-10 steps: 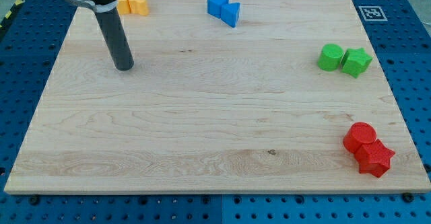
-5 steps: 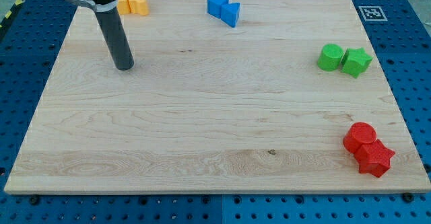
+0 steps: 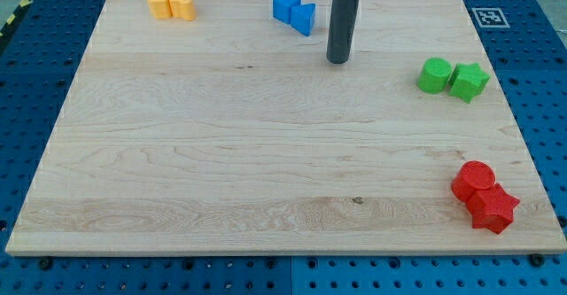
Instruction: Point at green star
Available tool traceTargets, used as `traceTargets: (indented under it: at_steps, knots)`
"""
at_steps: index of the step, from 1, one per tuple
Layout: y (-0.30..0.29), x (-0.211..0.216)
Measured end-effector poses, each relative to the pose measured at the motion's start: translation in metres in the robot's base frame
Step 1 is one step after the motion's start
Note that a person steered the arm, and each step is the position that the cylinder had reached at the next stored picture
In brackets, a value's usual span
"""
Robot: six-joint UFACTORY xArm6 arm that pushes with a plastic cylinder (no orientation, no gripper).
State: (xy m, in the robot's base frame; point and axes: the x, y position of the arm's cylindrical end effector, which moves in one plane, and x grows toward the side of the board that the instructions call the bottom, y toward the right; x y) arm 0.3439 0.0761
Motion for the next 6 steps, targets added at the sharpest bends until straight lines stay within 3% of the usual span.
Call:
traceTargets:
  at_steps: [2,4,5,6]
  knots:
    - [0.05,-0.014]
    - [0.166,-0.013]
    - [0.209,0.016]
    - [0.211,0.041]
